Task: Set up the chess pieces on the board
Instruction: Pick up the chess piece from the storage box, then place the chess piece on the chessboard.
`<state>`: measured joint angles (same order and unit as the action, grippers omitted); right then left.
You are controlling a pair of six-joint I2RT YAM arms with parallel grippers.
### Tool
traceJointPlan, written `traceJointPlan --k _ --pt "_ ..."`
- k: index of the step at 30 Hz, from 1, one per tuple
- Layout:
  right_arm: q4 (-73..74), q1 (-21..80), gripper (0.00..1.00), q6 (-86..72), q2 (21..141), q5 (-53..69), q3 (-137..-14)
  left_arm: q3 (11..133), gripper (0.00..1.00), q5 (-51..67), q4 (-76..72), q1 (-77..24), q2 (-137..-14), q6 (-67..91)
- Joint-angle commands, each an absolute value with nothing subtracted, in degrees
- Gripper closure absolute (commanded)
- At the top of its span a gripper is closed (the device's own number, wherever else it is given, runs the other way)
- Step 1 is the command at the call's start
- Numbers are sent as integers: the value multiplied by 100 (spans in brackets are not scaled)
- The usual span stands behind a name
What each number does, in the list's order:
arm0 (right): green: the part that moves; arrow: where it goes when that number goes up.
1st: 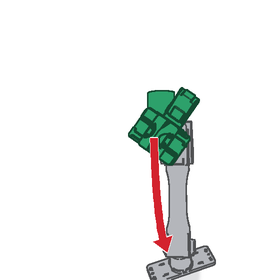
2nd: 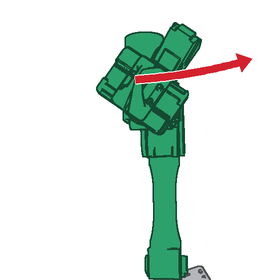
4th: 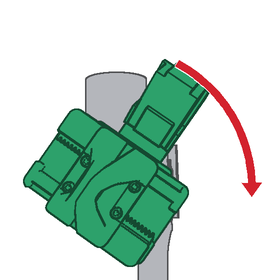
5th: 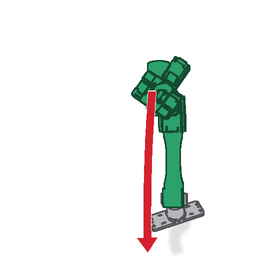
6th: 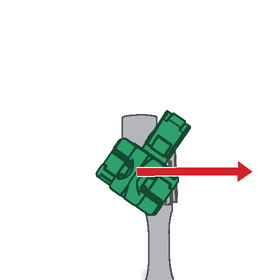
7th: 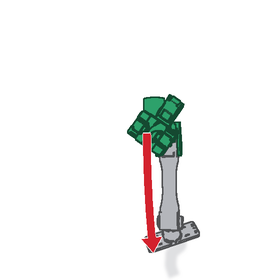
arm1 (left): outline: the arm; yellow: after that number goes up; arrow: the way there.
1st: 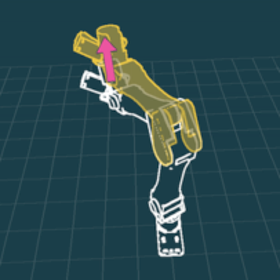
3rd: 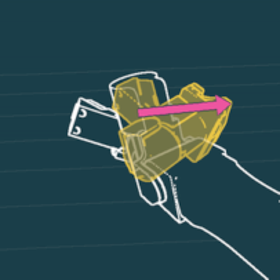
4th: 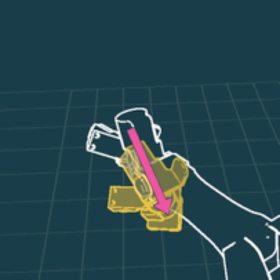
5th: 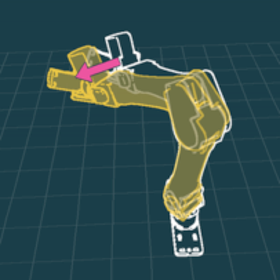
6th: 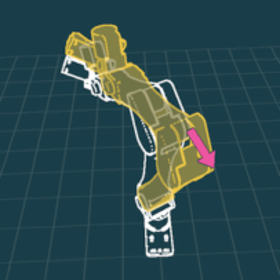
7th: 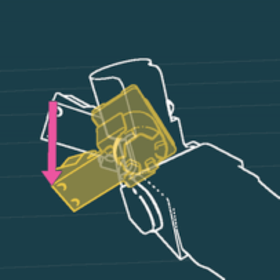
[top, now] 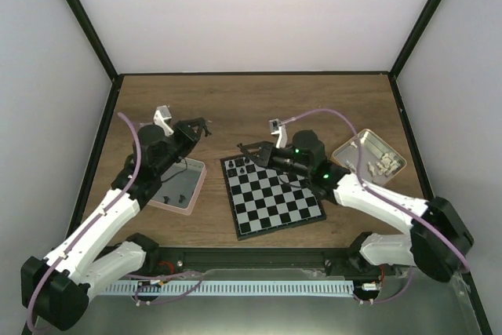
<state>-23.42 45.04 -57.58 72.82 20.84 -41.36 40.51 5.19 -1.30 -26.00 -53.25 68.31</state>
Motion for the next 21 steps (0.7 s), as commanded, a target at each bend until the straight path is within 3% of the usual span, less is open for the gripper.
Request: traceJointPlan --k 1,10,21 --pt "417 4128 99 -5054 6756 2241 -4201 4431 92 97 500 -2575 -5245 4880" --pt "3796 3676 99 -4167 7047 2230 -5099 4750 94 624 405 -2572 -5286 3116" --pt "5556 3629 99 -3442 8918 2421 -6119 4584 94 853 225 -2567 -5194 2819"
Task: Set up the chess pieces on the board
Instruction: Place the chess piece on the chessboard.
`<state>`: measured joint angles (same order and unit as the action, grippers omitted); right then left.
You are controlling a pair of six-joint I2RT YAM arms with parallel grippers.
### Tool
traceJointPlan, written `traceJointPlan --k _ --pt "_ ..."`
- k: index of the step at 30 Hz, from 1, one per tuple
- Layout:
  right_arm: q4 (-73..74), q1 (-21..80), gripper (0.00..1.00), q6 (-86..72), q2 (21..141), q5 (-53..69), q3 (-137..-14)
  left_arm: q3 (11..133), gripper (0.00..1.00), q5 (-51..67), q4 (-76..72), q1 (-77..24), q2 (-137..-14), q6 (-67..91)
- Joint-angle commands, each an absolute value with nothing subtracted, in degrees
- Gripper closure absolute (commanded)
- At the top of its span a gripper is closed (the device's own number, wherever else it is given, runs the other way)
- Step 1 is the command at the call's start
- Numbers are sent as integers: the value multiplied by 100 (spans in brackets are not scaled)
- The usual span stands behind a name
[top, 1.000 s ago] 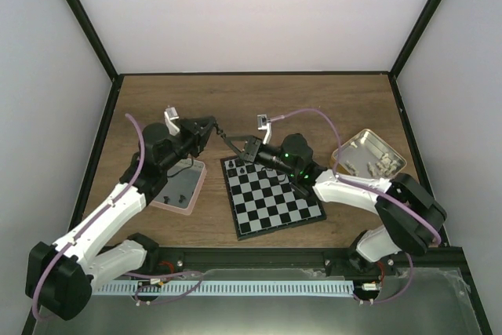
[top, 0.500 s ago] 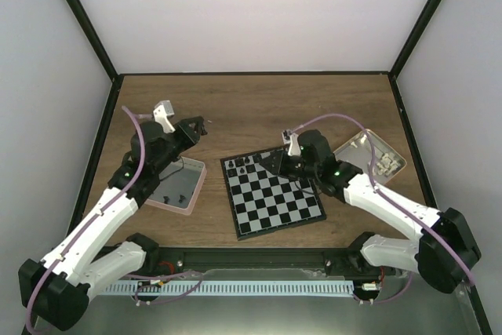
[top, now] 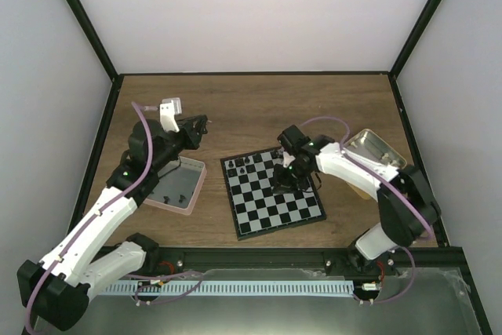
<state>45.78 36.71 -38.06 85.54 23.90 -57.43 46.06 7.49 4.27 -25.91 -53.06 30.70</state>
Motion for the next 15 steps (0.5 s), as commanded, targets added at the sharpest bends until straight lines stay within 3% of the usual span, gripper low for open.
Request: traceJointPlan --k 1,12,15 --pt "5663 3628 99 -3425 9036 2407 -6162 4560 94 857 209 -2570 -5175 2821" --pt "5803 3630 94 -3407 9645 1971 -6531 4451 92 1336 32 -2574 -5077 2663" --pt "5783 3630 82 -3390 9714 1845 -6583 4450 92 1366 24 -2574 -5069 2663"
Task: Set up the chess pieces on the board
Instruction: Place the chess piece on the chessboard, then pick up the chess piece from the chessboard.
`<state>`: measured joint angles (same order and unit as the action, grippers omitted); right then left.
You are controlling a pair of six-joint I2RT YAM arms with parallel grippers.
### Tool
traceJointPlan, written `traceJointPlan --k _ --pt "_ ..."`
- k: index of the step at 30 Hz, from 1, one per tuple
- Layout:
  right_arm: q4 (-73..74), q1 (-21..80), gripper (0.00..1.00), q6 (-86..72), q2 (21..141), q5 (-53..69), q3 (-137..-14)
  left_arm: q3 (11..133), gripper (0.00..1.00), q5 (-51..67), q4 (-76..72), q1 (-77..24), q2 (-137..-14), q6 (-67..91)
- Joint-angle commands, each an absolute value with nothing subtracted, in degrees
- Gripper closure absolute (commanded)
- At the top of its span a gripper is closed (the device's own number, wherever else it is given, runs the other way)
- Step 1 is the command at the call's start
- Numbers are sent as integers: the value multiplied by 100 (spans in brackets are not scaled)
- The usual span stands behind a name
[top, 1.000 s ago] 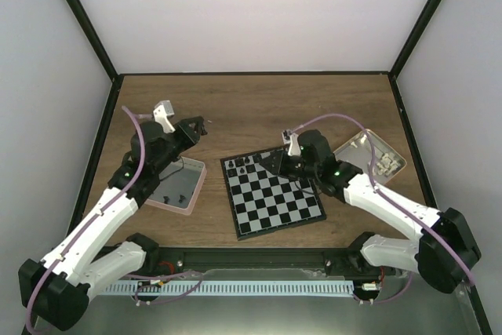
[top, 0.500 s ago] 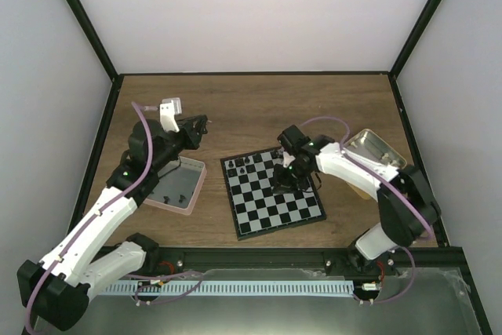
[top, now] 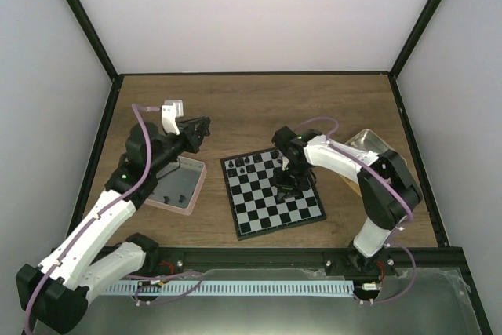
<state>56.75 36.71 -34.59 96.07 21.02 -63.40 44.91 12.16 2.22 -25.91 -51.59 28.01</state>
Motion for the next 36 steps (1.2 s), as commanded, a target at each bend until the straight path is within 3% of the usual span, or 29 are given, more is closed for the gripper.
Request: traceJointPlan --k 1,5,18,32,36 --pt "5779 3629 79 -3385 9720 1792 -6621 4442 92 1370 18 -2574 -5071 2663" --pt "5673 3630 69 -3339 9557 1687 -6688 4449 92 1388 15 -2575 -5108 2671" --pt "5311 3989 70 -3313 9400 1353 -6331 4472 92 1494 17 -2573 -5264 2698" --pt "5132 4104 94 -3359 9597 1301 -6243 4451 92 1505 27 -2575 -5273 2722" --pt "5186 4104 93 -3341 9627 1169 -6321 4447 92 1493 21 -2575 -5272 2725"
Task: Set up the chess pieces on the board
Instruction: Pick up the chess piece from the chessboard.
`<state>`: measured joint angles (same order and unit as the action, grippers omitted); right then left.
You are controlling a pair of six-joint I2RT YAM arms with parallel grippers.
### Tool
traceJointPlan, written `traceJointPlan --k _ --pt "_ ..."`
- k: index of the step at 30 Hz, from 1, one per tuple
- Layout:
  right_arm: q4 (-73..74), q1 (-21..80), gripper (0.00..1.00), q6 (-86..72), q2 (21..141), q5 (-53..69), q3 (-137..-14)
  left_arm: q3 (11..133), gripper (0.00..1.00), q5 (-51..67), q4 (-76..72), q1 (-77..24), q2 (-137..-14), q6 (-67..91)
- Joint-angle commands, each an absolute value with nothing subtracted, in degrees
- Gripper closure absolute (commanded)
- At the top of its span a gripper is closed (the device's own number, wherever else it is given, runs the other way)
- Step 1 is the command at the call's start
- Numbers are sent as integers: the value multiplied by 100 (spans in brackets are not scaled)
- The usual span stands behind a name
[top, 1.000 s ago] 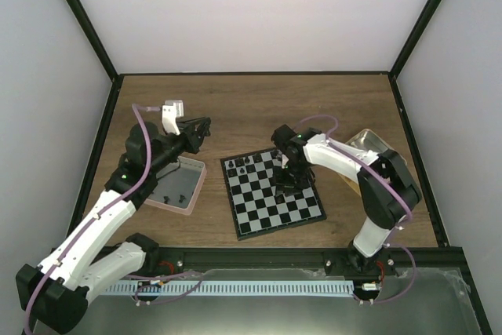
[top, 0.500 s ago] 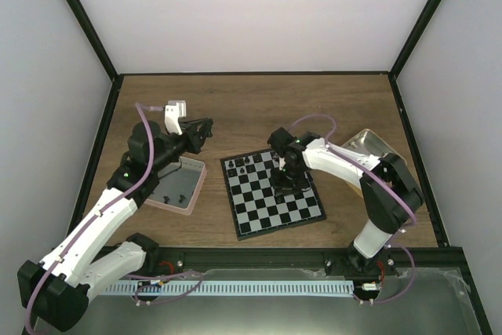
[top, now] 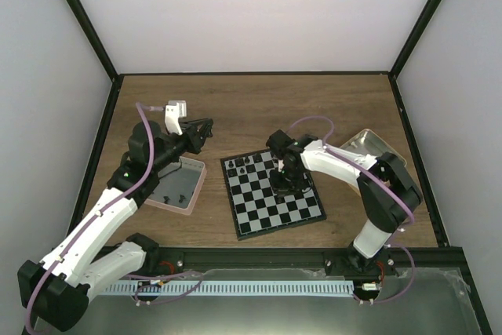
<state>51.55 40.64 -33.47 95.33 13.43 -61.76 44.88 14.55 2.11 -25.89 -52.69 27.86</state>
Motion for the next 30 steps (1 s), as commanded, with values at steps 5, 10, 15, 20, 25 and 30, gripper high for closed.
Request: traceJointPlan --k 5,10,15,20,25,30 --pt "5303 4162 72 -3306 9578 1180 -6317 4436 93 1494 23 -2572 -5276 2722" --pt "5322 4286 72 -3367 9486 1313 -6121 4434 92 1494 12 -2575 -5273 2733" --pt "5266 4298 86 -3451 9438 1228 -6057 4426 92 1503 9 -2575 -5267 2742" --pt "5243 4297 95 -3450 9441 795 -6312 4417 93 1472 26 -2575 -5247 2733" --pt "5038 4289 96 -3362 9768 376 -6916 4419 92 1463 18 -2573 -5251 2734" --pt "4740 4230 96 -3198 10345 190 -7452 4404 92 1430 44 -2575 -5247 2729"
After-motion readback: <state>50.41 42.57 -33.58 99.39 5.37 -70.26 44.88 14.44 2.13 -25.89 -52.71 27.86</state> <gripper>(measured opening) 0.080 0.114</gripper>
